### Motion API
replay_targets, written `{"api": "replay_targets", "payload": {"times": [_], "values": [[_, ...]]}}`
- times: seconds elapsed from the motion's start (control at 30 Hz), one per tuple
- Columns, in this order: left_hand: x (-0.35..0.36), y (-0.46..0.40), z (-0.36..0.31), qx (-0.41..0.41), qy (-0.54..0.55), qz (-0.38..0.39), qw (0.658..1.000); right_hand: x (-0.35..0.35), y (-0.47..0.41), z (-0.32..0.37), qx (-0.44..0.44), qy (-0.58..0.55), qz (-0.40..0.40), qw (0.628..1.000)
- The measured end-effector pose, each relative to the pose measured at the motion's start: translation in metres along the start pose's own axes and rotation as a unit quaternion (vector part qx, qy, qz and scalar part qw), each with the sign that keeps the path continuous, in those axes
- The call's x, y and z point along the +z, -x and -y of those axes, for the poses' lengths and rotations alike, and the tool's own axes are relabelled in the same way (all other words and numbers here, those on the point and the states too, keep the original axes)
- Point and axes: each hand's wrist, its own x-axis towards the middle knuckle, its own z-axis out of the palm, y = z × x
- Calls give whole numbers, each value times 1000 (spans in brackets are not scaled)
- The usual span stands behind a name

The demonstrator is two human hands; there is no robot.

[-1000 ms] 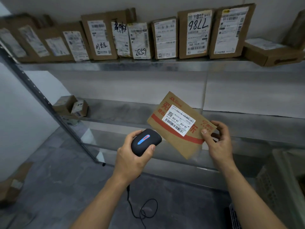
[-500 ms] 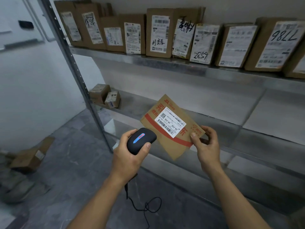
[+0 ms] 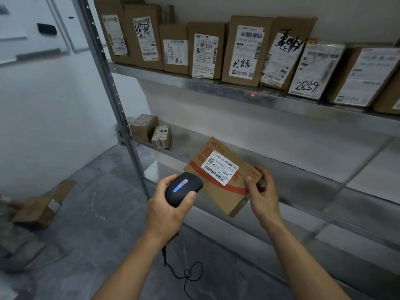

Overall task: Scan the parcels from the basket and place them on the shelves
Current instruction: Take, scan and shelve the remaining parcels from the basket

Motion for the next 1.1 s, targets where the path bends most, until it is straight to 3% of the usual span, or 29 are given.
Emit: {"api": "replay_targets", "payload": {"times": [0.47, 0.83, 1.1], "values": [[-12, -105, 45, -38, -23, 2, 999, 95, -80, -13, 11, 47, 18, 999], [-10, -197, 50, -54, -60, 25, 996, 159, -149, -34, 73, 79, 52, 993], [-21, -236, 70, -69, -63, 37, 995, 211, -167, -60, 117, 47, 11, 992]]}}
